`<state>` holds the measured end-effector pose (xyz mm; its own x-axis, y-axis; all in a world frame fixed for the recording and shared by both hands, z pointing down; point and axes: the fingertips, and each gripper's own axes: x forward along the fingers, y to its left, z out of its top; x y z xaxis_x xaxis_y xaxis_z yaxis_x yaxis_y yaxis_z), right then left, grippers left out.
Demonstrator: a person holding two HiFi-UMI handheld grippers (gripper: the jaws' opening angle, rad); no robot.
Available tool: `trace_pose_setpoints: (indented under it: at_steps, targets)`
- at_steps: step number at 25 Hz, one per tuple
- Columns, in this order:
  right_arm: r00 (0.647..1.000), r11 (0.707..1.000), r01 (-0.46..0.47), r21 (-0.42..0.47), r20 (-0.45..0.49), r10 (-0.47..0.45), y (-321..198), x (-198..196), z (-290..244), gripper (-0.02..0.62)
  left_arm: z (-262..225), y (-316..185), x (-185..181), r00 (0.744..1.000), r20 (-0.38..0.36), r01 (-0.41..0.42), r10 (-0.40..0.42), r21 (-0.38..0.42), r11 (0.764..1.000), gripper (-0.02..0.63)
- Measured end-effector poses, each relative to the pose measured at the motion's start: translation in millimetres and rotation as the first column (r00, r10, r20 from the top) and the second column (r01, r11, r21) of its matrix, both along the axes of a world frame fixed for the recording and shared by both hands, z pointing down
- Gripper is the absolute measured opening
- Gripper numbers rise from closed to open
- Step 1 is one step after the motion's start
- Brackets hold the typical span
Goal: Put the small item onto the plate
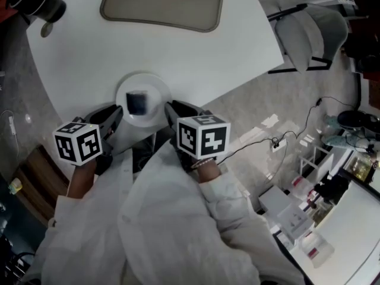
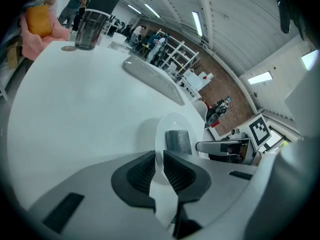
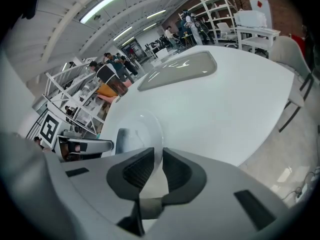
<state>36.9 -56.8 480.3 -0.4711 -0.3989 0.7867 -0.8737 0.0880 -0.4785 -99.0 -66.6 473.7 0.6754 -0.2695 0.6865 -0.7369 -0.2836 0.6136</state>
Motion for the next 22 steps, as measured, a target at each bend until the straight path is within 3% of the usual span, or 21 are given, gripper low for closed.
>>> trace_pose_setpoints:
  at_steps: [9, 22]
  targets:
    - [0.999, 0.998, 0.052, 0.017, 0.012, -0.053, -52.1, 12.3, -1.1, 0.063, 1.4, -40.5, 11.7, 0.999, 0.023, 0.046, -0.046, 0.013, 0.999, 0.057]
    - [0.988, 0.989, 0.147, 0.018, 0.040, -0.148, -165.7, 66.6, -4.3, 0.060, -0.8, -136.5, 67.7, 0.992, 0.052, 0.114, -0.116, 0.027, 0.993, 0.057]
